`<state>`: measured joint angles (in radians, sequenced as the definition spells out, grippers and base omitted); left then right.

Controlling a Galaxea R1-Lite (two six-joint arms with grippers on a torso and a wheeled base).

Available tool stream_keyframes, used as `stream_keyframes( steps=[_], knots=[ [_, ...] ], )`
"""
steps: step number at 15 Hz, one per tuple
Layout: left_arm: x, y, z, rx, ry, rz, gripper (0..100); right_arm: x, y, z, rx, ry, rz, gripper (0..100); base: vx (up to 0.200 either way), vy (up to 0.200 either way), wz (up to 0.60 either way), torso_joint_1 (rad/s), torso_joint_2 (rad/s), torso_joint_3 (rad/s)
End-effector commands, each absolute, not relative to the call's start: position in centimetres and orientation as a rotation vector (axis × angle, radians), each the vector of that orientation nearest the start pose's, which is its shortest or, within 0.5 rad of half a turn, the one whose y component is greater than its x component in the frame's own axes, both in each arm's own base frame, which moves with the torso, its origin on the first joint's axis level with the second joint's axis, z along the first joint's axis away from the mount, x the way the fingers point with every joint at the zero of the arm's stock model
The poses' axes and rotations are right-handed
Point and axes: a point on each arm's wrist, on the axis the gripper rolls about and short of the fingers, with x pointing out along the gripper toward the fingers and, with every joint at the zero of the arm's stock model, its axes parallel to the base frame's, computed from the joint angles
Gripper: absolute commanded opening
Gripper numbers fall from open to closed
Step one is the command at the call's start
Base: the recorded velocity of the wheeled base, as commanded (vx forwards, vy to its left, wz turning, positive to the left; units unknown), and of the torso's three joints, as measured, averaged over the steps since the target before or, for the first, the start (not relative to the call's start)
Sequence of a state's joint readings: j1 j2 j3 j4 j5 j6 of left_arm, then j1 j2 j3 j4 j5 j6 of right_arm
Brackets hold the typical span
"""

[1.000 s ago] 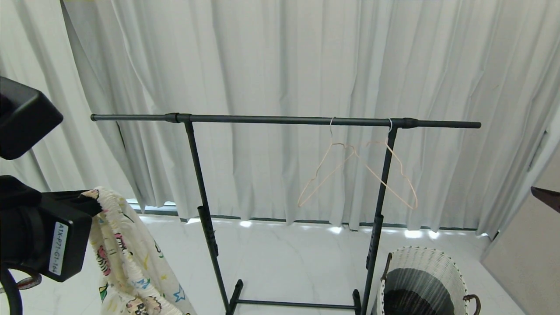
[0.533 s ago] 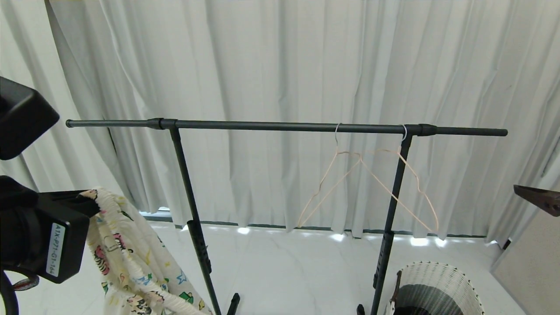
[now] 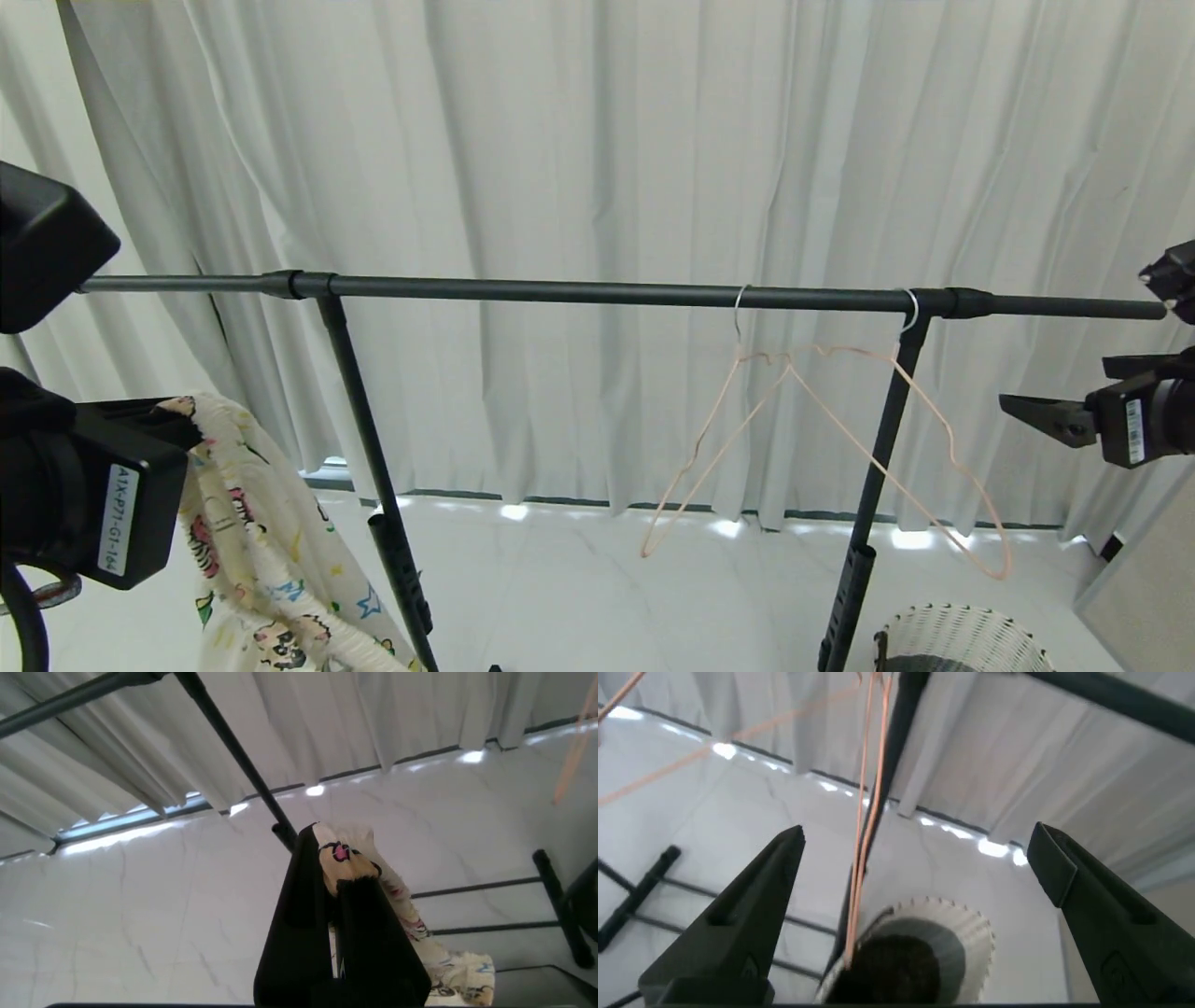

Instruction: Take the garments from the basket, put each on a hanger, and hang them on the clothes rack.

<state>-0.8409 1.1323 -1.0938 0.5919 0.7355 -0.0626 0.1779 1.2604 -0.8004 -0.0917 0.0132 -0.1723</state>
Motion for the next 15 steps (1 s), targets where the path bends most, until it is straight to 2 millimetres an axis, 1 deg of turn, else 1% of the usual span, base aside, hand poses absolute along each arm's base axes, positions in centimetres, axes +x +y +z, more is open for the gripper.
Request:
stream_keyframes(
  steps=[1, 2, 3, 7, 11, 15],
  knots=[
    [9.7, -8.5, 28.3, 0.388, 0.448, -0.084, 0, 21.7, 4.1, 21.8, -0.202, 0.436, 0.232, 100, 0.200, 0.000, 0.00, -0.002, 0.01, 0.002],
    [9.7, -8.5, 28.3, 0.388, 0.448, -0.084, 0, 21.8, 4.1, 21.7, -0.200, 0.438, 0.231, 100, 0.200, 0.000, 0.00, -0.002, 0.00, 0.002],
    [9.7, -8.5, 28.3, 0.389, 0.446, -0.083, 0, 22.5, 4.2, 20.6, -0.149, 0.493, 0.219, 100, 0.000, 0.000, 0.00, 0.000, 0.00, 0.000],
    [9.7, -8.5, 28.3, 0.395, 0.439, -0.059, 0, 24.2, 4.5, 18.0, -0.043, 0.609, 0.149, 100, 0.000, 0.000, 0.00, 0.000, 0.00, 0.000],
    [9.7, -8.5, 28.4, 0.398, 0.436, -0.049, 0, 25.6, 4.7, 16.0, -0.033, 0.690, 0.135, 100, 0.000, 0.000, 0.00, 0.000, 0.00, 0.000],
    [9.7, -8.5, 28.4, 0.399, 0.435, -0.049, 0, 26.0, 4.8, 15.2, -0.035, 0.719, 0.139, 100, 0.000, 0.000, 0.00, 0.000, 0.00, 0.000]
  ],
)
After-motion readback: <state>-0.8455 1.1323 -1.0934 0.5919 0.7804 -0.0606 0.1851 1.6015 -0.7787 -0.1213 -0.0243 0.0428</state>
